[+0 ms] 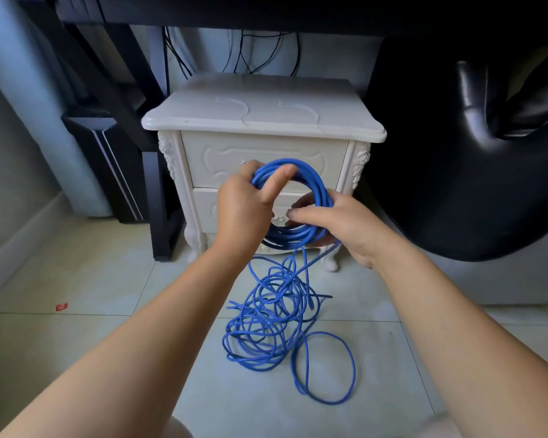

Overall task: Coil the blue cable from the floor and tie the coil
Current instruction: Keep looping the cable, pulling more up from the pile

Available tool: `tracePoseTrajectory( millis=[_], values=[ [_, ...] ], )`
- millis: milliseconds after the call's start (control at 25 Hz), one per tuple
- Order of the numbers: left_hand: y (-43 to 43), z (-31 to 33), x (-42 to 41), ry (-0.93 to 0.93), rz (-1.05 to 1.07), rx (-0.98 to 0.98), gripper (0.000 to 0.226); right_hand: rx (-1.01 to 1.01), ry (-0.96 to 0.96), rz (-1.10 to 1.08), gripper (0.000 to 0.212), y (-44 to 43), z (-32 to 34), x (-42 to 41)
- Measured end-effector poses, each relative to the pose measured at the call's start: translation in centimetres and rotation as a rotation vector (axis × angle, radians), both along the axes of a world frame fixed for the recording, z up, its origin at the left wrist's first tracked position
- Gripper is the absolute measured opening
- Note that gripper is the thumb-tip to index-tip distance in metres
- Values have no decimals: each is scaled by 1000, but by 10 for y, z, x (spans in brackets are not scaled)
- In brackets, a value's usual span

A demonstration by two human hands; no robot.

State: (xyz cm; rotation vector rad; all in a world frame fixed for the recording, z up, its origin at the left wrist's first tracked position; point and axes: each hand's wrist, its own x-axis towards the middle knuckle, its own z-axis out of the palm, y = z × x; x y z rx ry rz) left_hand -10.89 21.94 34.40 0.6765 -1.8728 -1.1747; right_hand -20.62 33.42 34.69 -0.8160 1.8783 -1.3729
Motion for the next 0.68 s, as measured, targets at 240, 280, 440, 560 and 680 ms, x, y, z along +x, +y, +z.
tracePoseTrajectory(
  millis=[240, 280, 440, 560, 680],
  values=[
    [15, 2, -5, 175, -8, 415, 44, -280, -72, -243, 7, -8, -8, 9],
    [19, 0, -6, 149, -40, 422, 45, -322, -77, -305, 7, -10, -8, 9],
    [7, 0, 3, 51, -139, 295, 40, -315, -3, -334, 17, -7, -3, -1],
    [-4, 0, 11, 12, -278, 170, 27, -191, 209, -287, 12, -3, 0, -3],
    [-5, -1, 11, -85, -338, -254, 49, -33, 471, -170, 5, -4, 1, 1]
  ],
)
